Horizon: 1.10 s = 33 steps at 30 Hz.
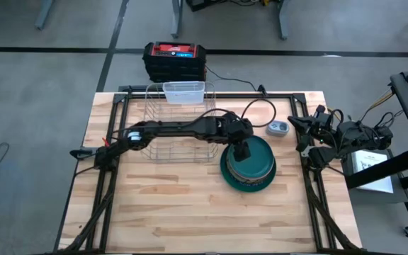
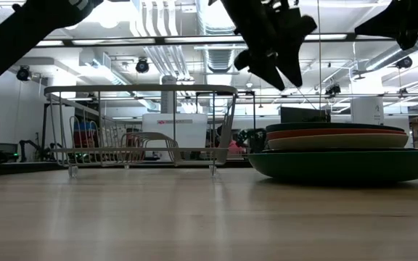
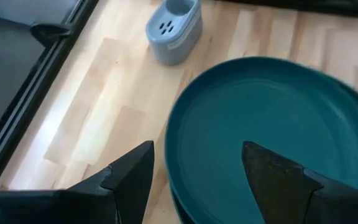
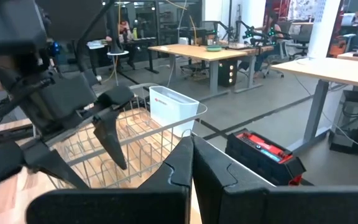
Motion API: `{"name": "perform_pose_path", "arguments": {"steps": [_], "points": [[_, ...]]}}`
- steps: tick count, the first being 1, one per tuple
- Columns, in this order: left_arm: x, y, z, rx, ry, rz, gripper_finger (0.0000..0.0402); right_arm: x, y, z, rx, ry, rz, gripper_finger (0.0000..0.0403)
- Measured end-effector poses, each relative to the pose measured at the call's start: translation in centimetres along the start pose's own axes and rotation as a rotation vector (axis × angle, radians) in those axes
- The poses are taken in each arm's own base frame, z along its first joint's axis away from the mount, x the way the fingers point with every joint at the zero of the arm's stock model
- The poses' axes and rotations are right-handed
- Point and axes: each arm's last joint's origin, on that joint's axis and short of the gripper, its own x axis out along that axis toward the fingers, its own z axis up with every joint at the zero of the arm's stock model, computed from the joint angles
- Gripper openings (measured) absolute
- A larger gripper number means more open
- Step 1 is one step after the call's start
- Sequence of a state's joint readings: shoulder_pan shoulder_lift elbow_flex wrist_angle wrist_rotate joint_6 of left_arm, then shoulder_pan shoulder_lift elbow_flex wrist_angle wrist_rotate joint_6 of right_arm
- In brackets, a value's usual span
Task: Sort dishes
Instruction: Put the dark green plate into the dish rack
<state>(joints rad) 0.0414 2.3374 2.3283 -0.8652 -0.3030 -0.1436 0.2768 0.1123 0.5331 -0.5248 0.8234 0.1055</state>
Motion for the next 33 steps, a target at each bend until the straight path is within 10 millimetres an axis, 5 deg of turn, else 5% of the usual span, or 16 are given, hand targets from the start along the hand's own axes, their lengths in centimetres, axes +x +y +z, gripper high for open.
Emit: {"name": "perform_pose_path", "arguments": {"steps": [13,33], "points": [[2.4,0.6,-0.9,-0.032,0.051,0.026,0.0233,0.0,0.0,-0.1,-0.003,0.003,0.0,0.0],[2.9,0.8,-1.3,-0.071,0.068,0.094,0.0233,0.0,0.0,-0.1,-0.005,0.005,0.0,0.0]]}}
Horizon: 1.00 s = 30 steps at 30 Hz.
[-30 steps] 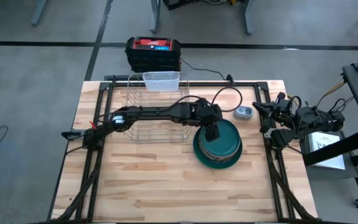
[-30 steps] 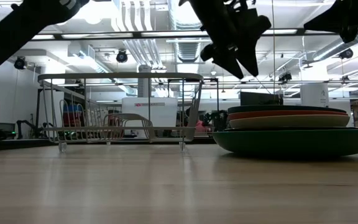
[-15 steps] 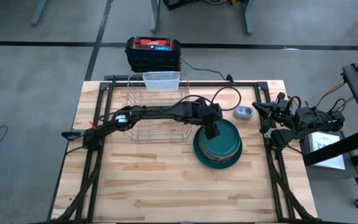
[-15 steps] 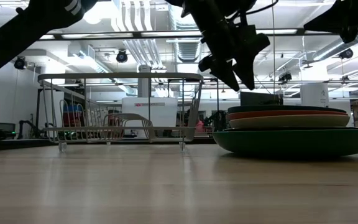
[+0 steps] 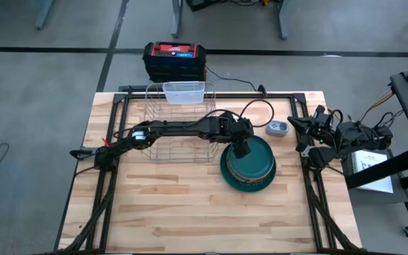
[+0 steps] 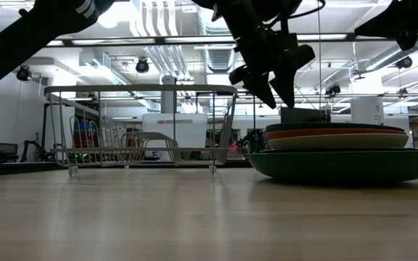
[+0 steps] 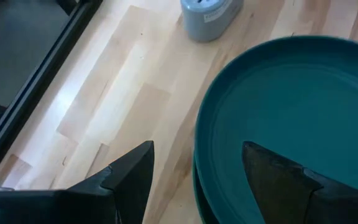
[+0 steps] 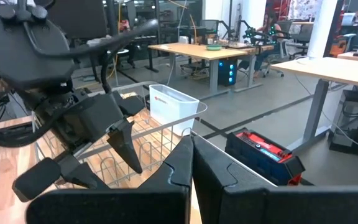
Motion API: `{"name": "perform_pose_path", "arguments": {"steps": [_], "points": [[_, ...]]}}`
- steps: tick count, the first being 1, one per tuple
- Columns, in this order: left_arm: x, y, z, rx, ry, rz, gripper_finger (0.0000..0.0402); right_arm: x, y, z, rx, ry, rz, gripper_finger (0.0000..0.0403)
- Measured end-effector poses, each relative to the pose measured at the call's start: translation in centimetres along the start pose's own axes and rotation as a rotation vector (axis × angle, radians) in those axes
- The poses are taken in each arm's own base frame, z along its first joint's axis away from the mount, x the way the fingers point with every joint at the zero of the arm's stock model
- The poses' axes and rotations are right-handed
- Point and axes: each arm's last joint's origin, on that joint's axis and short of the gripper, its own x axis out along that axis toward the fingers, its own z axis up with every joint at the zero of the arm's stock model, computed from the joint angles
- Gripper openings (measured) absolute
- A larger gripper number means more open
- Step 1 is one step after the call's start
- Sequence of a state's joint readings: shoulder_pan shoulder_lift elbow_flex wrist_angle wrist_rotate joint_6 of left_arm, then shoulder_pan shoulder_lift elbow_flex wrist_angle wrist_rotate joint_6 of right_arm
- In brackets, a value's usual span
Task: Sort dishes
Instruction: Put the dark green plate into the dish rack
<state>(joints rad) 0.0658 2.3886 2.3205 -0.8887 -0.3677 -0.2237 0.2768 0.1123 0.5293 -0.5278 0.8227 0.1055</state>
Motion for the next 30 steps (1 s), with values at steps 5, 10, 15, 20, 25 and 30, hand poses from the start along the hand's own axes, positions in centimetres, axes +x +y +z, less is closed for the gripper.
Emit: {"name": "perform_pose_path", "arguments": {"steps": [5,10,15,20,25,30], "points": [[0.2,0.0,-0.3,-0.028,0.01,0.019,0.0233,0.0,0.0,0.0,-0.001,0.0,0.0,0.0],[0.6,0.0,-0.6,-0.037,0.022,0.022,0.0233,0.0,0.0,0.0,-0.001,0.0,0.0,0.0],[1.1,-0.1,-1.2,-0.037,0.048,0.029,0.0233,0.0,0.0,0.0,-0.001,0.0,0.0,0.0],[1.2,-0.1,-1.3,-0.045,0.049,0.029,0.0233,0.0,0.0,0.0,-0.001,0.0,0.0,0.0],[1.2,-0.1,-1.4,-0.043,0.055,0.031,0.0233,0.0,0.0,-0.1,-0.002,0.002,0.0,0.0],[1.5,-0.2,-1.6,-0.042,0.066,0.033,0.0233,0.0,0.0,-0.1,-0.002,0.002,0.0,0.0]]}}
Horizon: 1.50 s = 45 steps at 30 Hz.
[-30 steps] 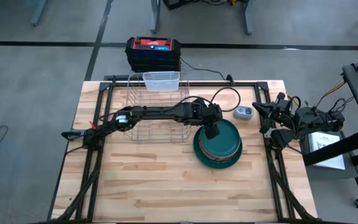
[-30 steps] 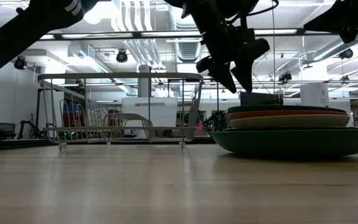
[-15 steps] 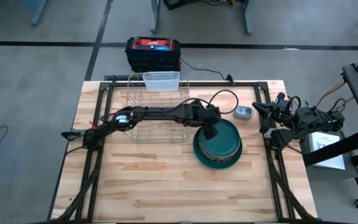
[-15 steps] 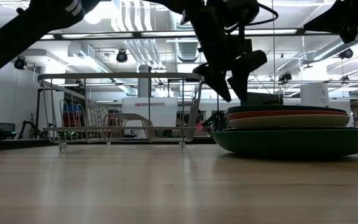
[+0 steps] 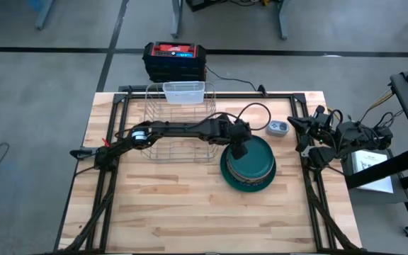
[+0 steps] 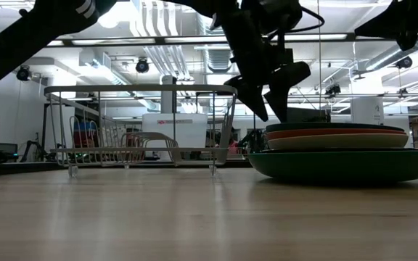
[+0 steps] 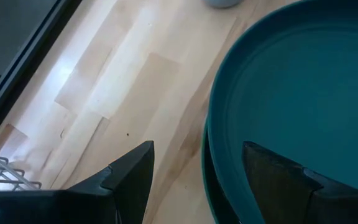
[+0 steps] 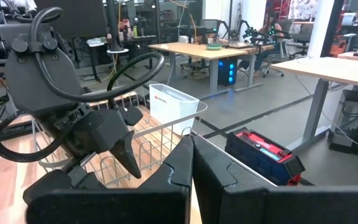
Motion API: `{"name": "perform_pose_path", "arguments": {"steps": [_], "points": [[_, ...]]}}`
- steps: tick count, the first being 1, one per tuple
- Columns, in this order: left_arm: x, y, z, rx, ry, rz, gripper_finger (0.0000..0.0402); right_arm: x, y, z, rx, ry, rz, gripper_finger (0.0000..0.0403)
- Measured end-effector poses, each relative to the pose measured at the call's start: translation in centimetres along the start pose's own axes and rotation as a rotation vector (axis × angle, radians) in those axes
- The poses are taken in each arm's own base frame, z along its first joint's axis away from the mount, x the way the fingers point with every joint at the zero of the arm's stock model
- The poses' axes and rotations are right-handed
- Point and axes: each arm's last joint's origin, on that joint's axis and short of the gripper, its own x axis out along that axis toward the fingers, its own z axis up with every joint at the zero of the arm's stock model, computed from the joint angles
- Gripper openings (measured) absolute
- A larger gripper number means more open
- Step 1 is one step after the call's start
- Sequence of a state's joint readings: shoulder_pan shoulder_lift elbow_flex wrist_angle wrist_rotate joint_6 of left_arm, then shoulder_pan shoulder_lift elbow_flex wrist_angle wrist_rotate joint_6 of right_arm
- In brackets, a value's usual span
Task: Sort dishes
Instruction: Put the dark green plate into the dish rack
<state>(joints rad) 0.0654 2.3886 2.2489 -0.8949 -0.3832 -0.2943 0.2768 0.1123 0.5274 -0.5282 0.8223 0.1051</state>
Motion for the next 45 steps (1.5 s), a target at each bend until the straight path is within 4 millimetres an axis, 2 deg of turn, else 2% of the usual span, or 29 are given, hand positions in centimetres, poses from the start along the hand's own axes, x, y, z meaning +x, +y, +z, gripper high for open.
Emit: {"name": "perform_pose_path", "arguments": {"steps": [12,35,45], "points": [[1.2,-0.2,-1.1,0.008,0.028,0.008,0.0233,0.0,0.0,0.0,0.0,0.0,0.0,0.0],[1.4,-0.3,-0.5,-0.024,-0.032,-0.01,0.0233,0.1,0.0,-0.1,-0.004,0.003,-0.001,0.0],[1.6,0.3,-0.3,-0.105,-0.039,-0.005,0.0233,0.1,0.1,-0.2,-0.005,0.004,0.0,0.0]]}}
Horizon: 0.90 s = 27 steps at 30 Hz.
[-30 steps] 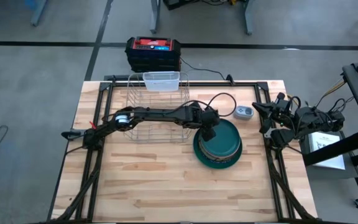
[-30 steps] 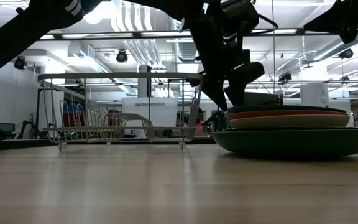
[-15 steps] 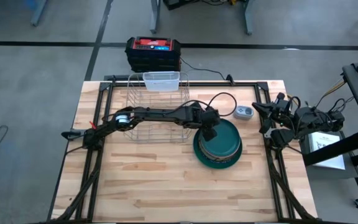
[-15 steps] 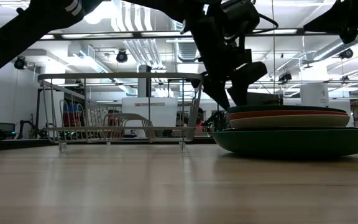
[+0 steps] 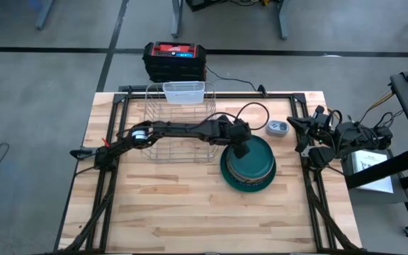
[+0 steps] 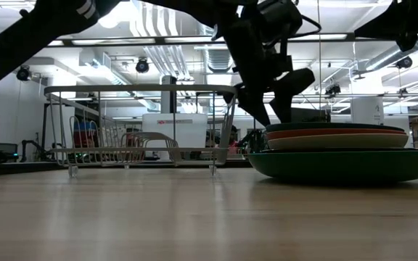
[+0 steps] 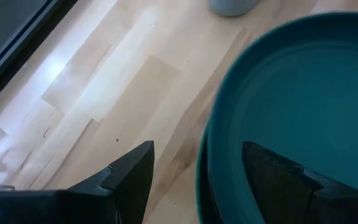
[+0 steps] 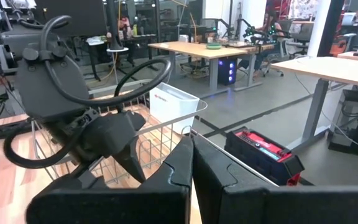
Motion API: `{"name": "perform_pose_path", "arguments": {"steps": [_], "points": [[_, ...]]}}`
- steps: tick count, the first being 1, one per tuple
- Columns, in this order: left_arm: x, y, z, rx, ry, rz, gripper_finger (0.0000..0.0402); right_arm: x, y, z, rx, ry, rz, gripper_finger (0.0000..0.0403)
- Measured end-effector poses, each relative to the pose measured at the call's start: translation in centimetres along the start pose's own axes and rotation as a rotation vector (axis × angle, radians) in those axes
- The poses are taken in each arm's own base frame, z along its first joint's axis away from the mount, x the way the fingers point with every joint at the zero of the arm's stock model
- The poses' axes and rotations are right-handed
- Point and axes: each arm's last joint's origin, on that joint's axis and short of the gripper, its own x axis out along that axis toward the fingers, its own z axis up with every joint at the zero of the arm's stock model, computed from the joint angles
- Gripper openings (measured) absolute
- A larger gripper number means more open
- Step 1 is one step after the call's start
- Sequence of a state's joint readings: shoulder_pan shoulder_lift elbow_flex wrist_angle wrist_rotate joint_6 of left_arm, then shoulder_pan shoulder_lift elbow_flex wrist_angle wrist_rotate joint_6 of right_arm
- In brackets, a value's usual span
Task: Sort dishes
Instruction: Put the dark green plate into the dish rack
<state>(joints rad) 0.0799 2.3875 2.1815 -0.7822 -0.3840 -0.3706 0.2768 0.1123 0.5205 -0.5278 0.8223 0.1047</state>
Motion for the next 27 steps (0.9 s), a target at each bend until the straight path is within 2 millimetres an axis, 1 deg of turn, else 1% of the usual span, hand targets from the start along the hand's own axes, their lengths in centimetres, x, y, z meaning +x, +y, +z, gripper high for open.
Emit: {"name": "perform_pose_path", "arguments": {"steps": [9,13,24,27], "points": [[0.06,0.14,0.04,-0.008,0.0,0.005,0.0233,0.01,0.01,-0.02,0.0,0.001,0.0,0.0],[0.11,0.27,0.1,-0.055,-0.001,0.007,0.0233,0.01,0.01,-0.02,0.0,0.001,0.001,0.0],[0.1,0.41,0.13,-0.052,-0.022,0.059,0.0234,0.01,0.01,-0.02,0.001,0.0,0.002,0.0],[0.07,0.32,0.1,-0.032,-0.021,0.058,0.0241,0.01,0.01,-0.02,0.005,0.0,0.001,0.0]]}}
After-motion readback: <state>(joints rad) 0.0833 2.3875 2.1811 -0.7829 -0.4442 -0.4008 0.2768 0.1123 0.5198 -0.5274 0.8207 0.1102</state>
